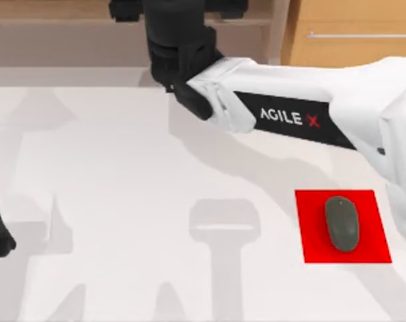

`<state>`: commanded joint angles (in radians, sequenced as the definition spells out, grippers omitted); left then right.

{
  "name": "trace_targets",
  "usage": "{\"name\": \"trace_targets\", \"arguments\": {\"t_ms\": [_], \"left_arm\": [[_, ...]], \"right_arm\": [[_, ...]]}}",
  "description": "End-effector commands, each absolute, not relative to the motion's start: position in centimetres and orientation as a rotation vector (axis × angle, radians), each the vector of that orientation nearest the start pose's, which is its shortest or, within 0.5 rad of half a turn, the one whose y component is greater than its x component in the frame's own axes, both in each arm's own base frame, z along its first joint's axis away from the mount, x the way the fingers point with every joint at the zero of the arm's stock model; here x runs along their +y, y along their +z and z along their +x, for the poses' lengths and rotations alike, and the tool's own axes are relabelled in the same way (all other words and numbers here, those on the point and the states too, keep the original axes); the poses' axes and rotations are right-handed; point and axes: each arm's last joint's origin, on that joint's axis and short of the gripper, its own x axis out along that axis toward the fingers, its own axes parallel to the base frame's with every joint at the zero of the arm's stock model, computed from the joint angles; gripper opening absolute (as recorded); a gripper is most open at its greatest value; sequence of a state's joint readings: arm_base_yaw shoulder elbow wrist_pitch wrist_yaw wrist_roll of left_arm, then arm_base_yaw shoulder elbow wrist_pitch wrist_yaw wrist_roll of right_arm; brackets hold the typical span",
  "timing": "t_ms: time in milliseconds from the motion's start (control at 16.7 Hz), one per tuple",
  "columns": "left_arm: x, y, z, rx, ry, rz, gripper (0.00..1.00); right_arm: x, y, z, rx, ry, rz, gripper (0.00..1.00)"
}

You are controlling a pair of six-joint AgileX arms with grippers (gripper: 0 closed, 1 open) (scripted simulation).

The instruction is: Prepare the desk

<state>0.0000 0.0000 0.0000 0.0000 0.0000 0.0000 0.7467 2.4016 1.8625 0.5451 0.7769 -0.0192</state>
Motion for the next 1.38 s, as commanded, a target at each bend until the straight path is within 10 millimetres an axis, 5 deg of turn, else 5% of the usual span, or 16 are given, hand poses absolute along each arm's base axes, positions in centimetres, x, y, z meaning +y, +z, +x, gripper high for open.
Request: {"name": "trace_targets", "arguments": {"t_ms": [1020, 1380], "left_arm": [[-0.1, 16.0, 10.6, 0.0, 0.0, 0.0, 1.0], [-0.1, 16.0, 10.6, 0.0, 0.0, 0.0, 1.0]], "right_arm": [[36.5, 20.5, 43.6, -0.011, -0.007, -0.013, 1.0], [36.5, 20.5, 43.6, -0.011, -0.007, -0.013, 0.55]]}}
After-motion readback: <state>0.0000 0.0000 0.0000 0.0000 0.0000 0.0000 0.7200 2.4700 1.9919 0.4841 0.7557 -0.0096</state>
